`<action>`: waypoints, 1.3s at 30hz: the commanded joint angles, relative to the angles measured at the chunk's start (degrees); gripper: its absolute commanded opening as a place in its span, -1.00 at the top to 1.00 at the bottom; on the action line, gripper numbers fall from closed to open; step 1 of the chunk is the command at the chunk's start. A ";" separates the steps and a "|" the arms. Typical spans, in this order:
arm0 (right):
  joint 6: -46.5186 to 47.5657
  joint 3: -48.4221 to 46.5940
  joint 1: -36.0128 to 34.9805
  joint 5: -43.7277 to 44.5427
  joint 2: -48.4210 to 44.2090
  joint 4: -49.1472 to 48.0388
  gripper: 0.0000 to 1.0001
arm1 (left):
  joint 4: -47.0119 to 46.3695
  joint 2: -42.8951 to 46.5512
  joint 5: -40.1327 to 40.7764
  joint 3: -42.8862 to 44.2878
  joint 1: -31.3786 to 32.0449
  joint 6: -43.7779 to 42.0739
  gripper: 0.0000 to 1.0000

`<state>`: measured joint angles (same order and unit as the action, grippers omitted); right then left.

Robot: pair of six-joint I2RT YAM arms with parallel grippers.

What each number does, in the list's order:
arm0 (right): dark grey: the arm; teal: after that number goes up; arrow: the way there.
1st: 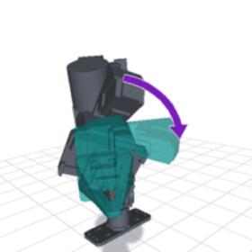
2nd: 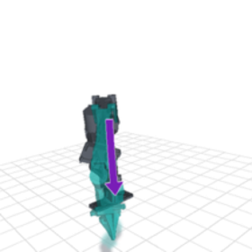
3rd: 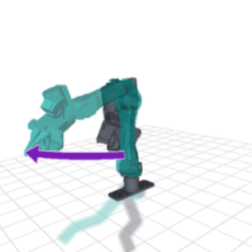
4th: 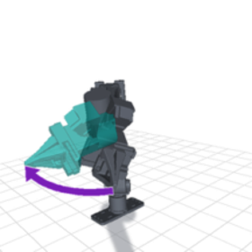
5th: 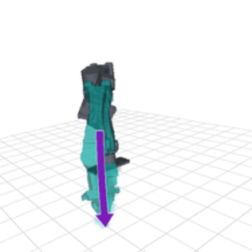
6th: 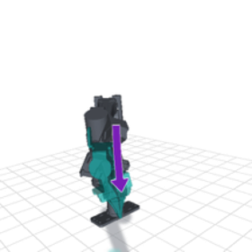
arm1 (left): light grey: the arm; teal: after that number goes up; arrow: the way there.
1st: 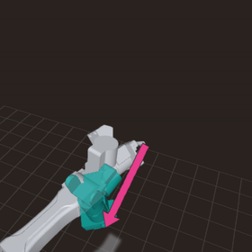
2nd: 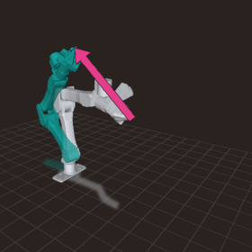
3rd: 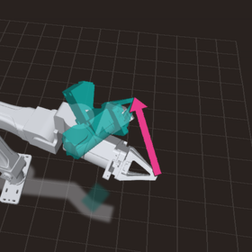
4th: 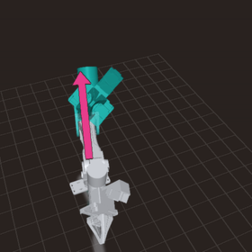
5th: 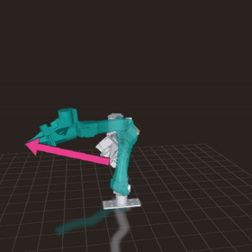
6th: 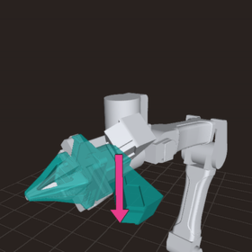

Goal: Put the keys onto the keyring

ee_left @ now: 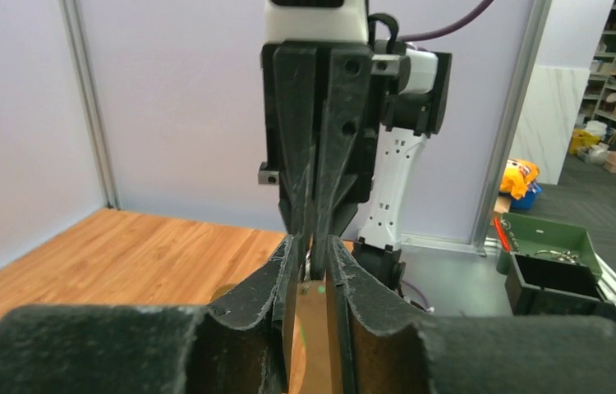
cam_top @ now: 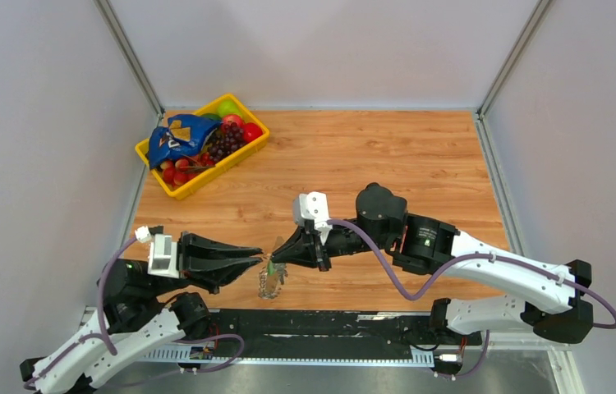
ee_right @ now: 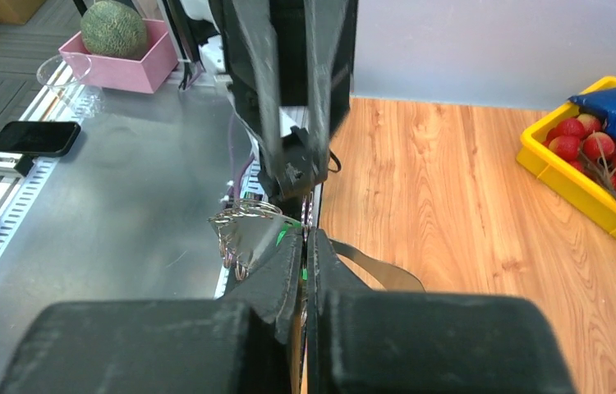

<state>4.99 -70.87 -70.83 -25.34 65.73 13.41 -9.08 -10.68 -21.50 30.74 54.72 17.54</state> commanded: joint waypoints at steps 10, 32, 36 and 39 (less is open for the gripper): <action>2.39 -9.86 -0.28 -3.95 3.27 14.12 1.00 | 26.83 -7.22 -7.72 16.65 0.15 -9.93 0.10; 3.66 -13.73 -0.28 -5.26 6.44 19.35 1.00 | 31.84 -12.46 -9.10 19.12 0.18 -13.96 0.05; 3.79 -13.99 -0.28 -4.82 6.90 19.24 1.00 | 31.86 -12.86 -9.09 19.02 0.14 -14.25 0.09; 3.82 -14.07 -0.29 -4.69 6.95 19.31 1.00 | 31.73 -13.01 -9.29 18.81 0.17 -14.20 0.17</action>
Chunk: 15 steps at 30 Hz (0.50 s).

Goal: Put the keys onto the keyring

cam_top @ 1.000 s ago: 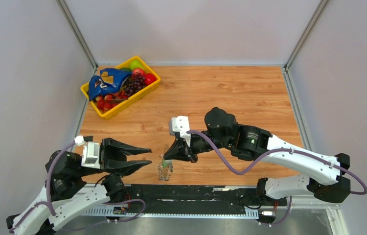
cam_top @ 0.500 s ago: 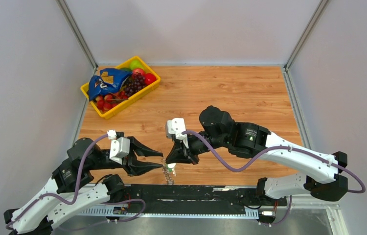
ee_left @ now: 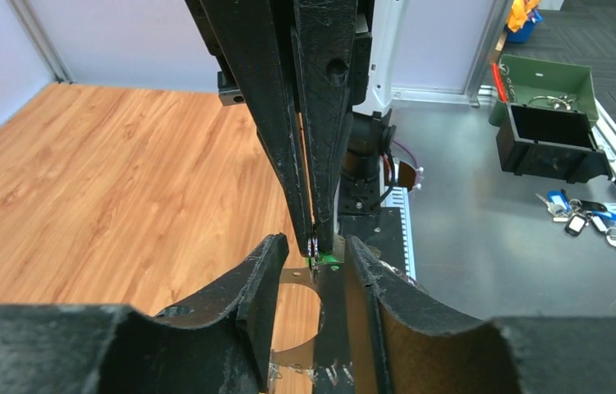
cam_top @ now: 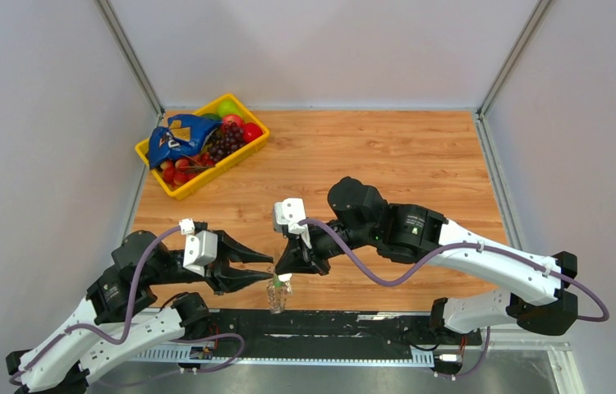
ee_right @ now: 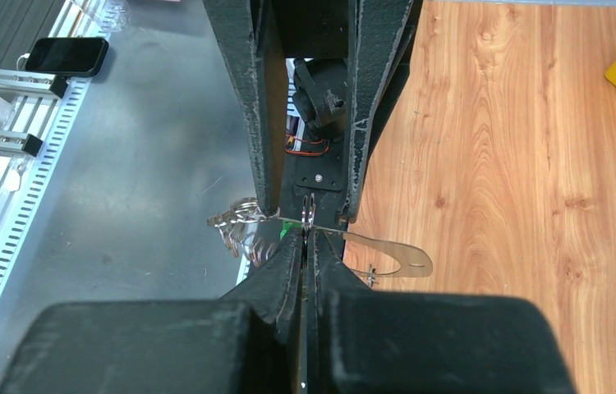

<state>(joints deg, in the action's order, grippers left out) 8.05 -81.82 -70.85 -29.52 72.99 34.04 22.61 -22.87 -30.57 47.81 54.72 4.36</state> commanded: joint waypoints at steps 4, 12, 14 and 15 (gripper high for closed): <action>0.82 -3.16 -0.32 -0.51 -0.34 -1.43 1.00 | 0.25 -1.11 -0.27 1.58 0.13 -1.06 0.22; 0.82 -3.01 -0.26 -0.23 -0.24 -1.41 1.00 | 0.38 -1.25 0.11 1.42 0.13 -1.54 0.30; 0.91 -2.91 -0.27 -0.19 -0.22 -1.42 1.00 | 0.29 -1.25 0.26 1.41 0.15 -1.62 0.31; 0.99 -2.75 -0.30 -0.11 -0.15 -1.36 1.00 | 0.27 -1.22 0.25 1.41 0.14 -1.63 0.31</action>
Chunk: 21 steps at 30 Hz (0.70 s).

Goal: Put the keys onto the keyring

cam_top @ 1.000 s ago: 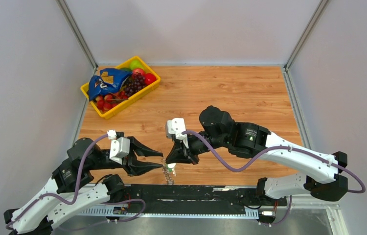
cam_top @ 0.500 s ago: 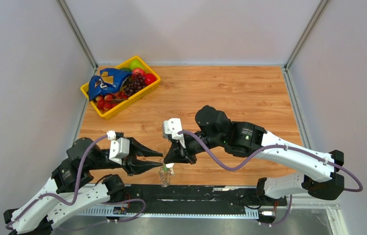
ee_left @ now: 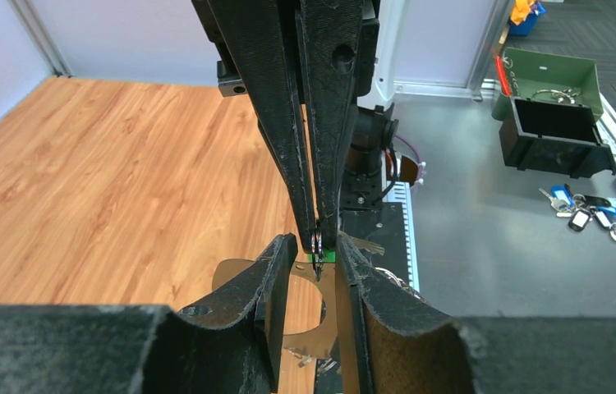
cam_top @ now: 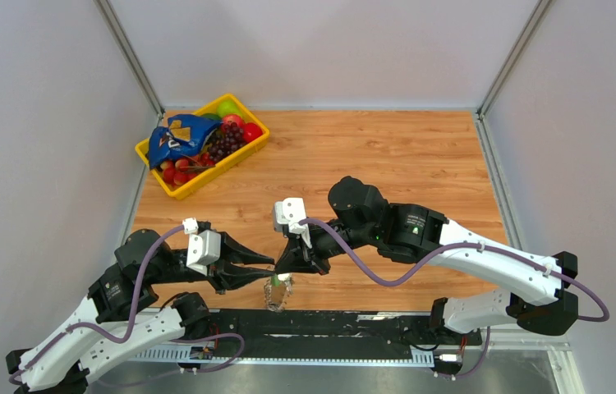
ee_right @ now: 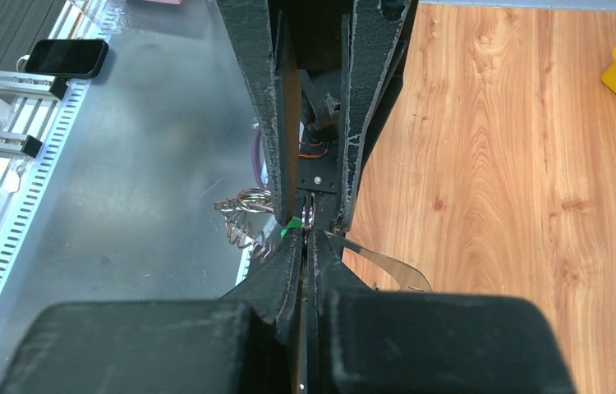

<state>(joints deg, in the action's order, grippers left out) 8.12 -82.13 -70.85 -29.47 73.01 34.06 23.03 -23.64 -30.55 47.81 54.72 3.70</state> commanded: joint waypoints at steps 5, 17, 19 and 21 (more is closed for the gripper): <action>1.19 -2.12 -0.25 0.38 0.01 -1.35 1.00 | -0.10 -0.32 0.21 1.62 0.13 -0.98 0.32; 1.31 -1.58 -0.26 0.56 -0.04 -1.36 1.00 | 0.22 0.23 0.86 1.97 0.16 -1.31 0.33; 1.37 -1.50 -0.25 0.56 -0.06 -1.36 1.00 | 0.26 0.35 1.12 1.94 0.17 -1.35 0.34; 1.45 -1.50 -0.29 0.52 -0.15 -1.35 1.00 | 0.43 0.47 1.32 2.08 0.14 -1.40 0.34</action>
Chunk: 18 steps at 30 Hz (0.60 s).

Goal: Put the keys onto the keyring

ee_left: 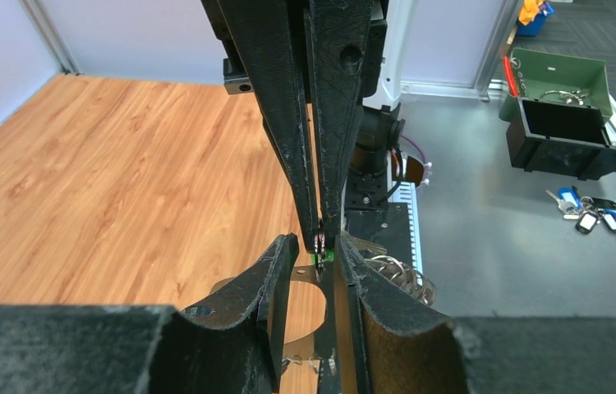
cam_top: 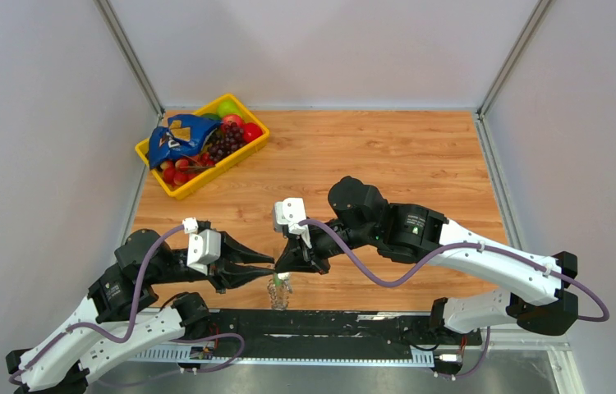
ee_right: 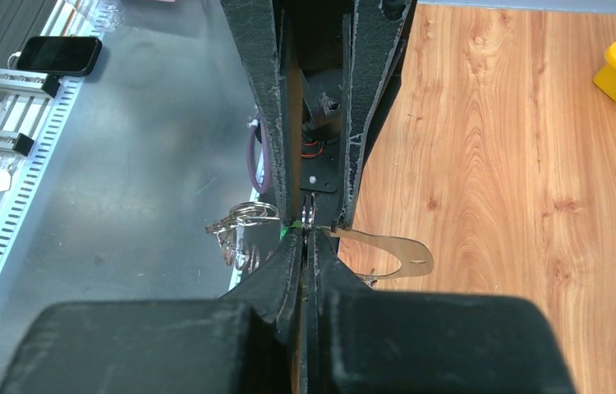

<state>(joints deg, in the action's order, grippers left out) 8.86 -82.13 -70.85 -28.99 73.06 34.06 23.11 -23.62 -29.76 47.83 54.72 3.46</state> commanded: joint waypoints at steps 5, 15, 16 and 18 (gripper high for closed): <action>0.88 -1.28 -0.27 -0.01 -0.44 -1.23 1.00 | 1.17 0.69 1.09 2.52 0.16 -1.54 0.33; 0.98 -1.22 -0.27 0.00 -0.46 -1.20 1.00 | 1.38 1.07 1.71 3.04 0.15 -1.71 0.31; 0.98 -1.32 -0.26 -0.08 -0.38 -1.22 1.00 | 1.29 1.00 1.65 3.05 0.15 -1.73 0.31; 0.98 -1.29 -0.30 -0.18 -0.29 -1.20 1.00 | 0.87 0.92 1.64 3.05 0.19 -1.79 0.30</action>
<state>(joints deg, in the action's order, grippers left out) 9.15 -82.13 -70.85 -28.99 73.06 34.09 25.30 -22.76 -28.32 49.10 54.72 2.52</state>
